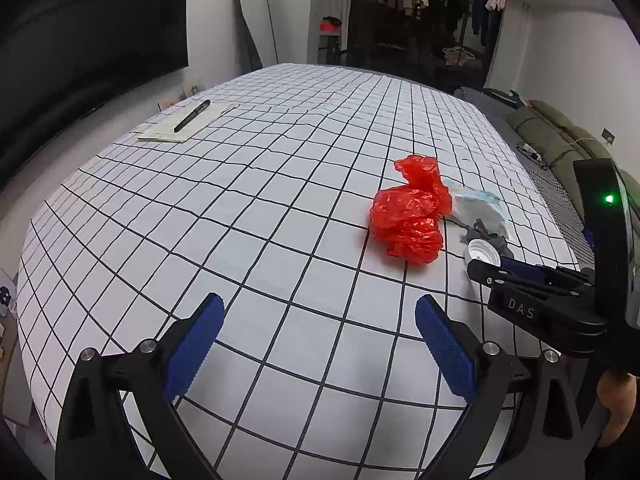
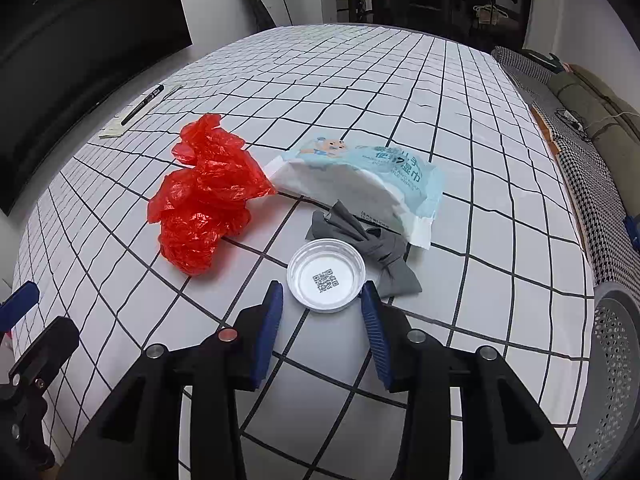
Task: Collect trash
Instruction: 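Grasp the red plastic bag with the left tool while the right tool holds the cap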
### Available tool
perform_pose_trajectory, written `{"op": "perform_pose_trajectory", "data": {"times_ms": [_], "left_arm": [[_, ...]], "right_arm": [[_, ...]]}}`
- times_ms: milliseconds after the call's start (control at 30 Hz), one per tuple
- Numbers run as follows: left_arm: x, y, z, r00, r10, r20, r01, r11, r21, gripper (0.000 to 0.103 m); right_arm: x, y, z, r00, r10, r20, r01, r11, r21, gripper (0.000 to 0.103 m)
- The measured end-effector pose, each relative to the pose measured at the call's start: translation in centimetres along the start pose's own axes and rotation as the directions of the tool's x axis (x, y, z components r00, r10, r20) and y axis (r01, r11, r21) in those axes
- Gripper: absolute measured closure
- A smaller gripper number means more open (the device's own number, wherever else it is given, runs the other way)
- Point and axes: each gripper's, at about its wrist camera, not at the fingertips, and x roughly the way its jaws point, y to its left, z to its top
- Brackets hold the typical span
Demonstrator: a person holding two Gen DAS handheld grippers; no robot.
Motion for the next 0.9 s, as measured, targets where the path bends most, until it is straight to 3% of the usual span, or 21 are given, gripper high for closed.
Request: {"op": "perform_pose_trajectory", "data": {"times_ms": [400, 900], "left_arm": [[0.3, -0.6, 0.1, 1.0, -0.002, -0.017, 0.002, 1.0, 0.0, 0.009], [2.1, -4.1, 1.4, 0.999, -0.02, -0.036, 0.023, 0.997, 0.072, 0.008]], "right_arm": [[-0.8, -0.7, -0.9, 1.0, 0.005, 0.024, -0.005, 1.0, 0.027, 0.066], [-6.1, -5.7, -6.6, 0.998, -0.008, 0.059, 0.0, 0.99, 0.141, 0.066]]}}
